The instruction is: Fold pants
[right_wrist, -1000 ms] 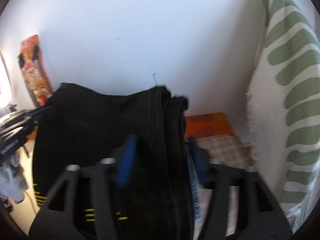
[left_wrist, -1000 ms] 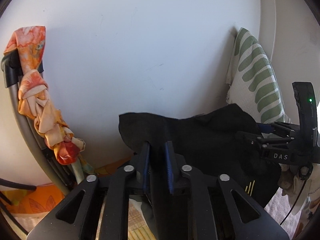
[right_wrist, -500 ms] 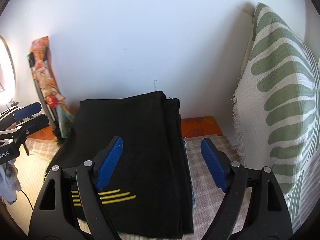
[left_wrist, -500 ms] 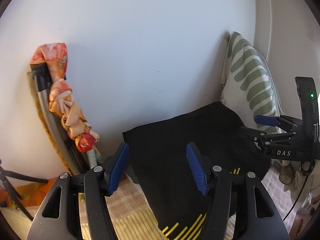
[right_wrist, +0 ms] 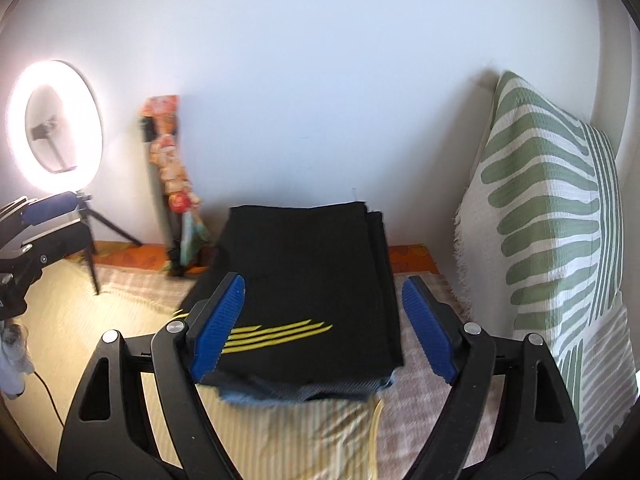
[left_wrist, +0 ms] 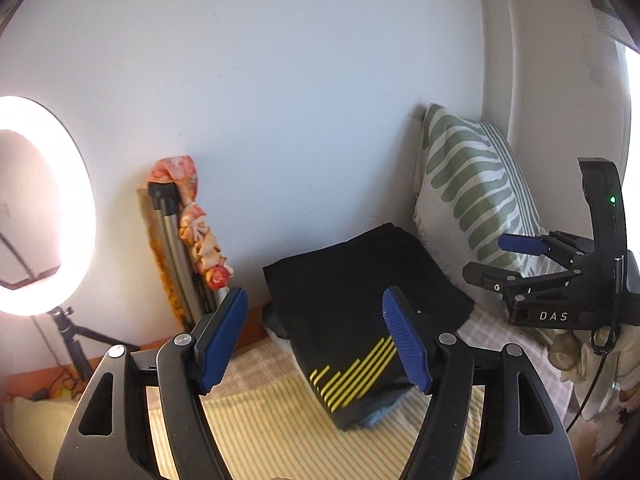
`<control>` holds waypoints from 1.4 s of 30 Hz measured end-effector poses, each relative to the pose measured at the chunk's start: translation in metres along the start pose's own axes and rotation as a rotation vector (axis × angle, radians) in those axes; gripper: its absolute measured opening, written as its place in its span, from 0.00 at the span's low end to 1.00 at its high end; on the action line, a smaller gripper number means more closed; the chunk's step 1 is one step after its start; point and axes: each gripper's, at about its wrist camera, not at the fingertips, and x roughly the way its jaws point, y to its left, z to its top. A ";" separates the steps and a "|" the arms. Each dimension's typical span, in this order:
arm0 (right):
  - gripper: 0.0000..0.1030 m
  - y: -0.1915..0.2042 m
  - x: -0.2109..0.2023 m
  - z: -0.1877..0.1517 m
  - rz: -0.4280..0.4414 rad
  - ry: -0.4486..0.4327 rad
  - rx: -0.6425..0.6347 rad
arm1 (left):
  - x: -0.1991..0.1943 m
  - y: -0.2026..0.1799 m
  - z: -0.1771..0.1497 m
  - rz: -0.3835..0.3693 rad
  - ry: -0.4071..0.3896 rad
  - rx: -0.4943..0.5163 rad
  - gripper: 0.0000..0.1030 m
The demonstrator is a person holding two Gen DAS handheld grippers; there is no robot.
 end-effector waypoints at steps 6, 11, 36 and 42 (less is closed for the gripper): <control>0.90 0.039 -0.048 -0.025 0.039 -0.012 -0.019 | -0.062 -0.004 -0.025 0.021 -0.017 0.002 0.78; 0.90 0.080 -0.088 -0.053 0.017 -0.031 -0.100 | -0.108 0.001 -0.053 0.016 -0.004 -0.011 0.78; 1.00 0.159 -0.221 -0.200 0.004 -0.065 0.013 | -0.241 -0.024 -0.183 0.111 0.034 -0.031 0.80; 1.00 0.146 -0.230 -0.208 -0.006 -0.060 0.094 | -0.253 -0.026 -0.186 0.136 0.022 -0.067 0.85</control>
